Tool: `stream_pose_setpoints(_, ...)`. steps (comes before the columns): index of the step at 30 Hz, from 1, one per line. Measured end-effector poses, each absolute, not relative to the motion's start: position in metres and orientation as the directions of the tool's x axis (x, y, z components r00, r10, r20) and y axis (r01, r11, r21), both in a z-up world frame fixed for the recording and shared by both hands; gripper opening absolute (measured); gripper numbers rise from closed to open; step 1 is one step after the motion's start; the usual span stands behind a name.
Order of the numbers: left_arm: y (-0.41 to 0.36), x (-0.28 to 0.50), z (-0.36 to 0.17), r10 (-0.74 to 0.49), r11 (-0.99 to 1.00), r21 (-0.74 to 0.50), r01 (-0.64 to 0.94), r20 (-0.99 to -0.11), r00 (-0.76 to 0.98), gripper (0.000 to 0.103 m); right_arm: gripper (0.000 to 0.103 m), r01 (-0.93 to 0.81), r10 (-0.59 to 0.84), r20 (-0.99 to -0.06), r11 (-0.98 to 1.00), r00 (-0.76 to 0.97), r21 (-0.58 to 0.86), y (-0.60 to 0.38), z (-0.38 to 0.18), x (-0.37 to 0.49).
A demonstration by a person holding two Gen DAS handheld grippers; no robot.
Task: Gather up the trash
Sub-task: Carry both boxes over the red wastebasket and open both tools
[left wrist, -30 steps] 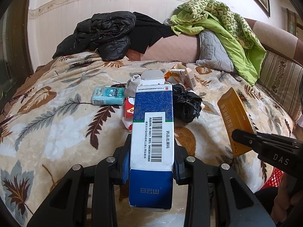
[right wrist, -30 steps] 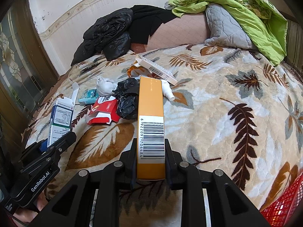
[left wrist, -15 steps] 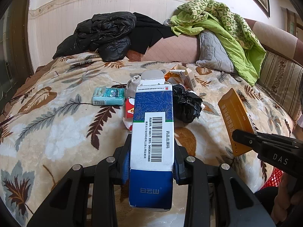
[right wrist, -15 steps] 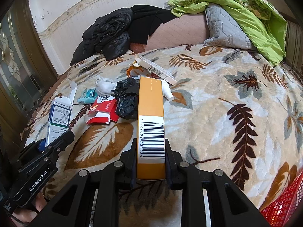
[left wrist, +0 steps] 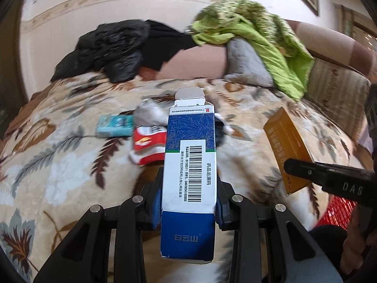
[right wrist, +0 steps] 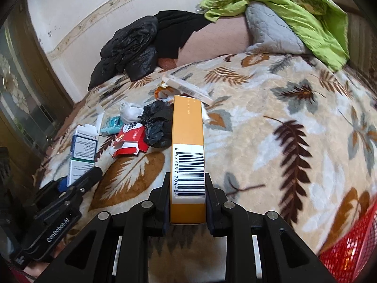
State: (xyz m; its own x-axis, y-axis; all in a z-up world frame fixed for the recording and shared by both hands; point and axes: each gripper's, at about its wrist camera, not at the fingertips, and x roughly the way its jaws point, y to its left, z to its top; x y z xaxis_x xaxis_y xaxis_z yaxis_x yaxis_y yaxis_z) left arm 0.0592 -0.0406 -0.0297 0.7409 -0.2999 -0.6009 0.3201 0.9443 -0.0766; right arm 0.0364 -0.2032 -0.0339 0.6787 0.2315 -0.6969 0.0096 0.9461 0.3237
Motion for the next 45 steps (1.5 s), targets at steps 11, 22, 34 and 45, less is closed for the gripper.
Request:
stream_pose_setpoints(11, -0.127, 0.025, -0.002, -0.49, 0.829, -0.097, 0.551, -0.6, 0.632, 0.033, 0.025, 0.175, 0.151, -0.669, 0.902, 0.728, 0.394, -0.297, -0.007, -0.042)
stream_pose_setpoints(22, -0.269, -0.022, 0.018, -0.687, 0.576, -0.171, 0.799, -0.63, 0.361, 0.033, 0.025, 0.471, -0.095, -0.663, 0.778, 0.742, 0.416, -0.429, 0.005, -0.152)
stream_pose_setpoints(34, -0.37, -0.039, -0.002, -0.696, 0.465, -0.265, 0.845, -0.698, 0.165, 0.056, 0.041, 0.597, -0.164, -0.716, 0.692, 0.678, 0.406, -0.485, -0.015, -0.191)
stream_pose_setpoints(45, -0.31, -0.012, 0.006, -0.675, 0.577, -0.254, 0.776, -0.684, 0.278, 0.057, 0.041, 0.511, -0.086, -0.693, 0.741, 0.716, 0.436, -0.46, -0.013, -0.156)
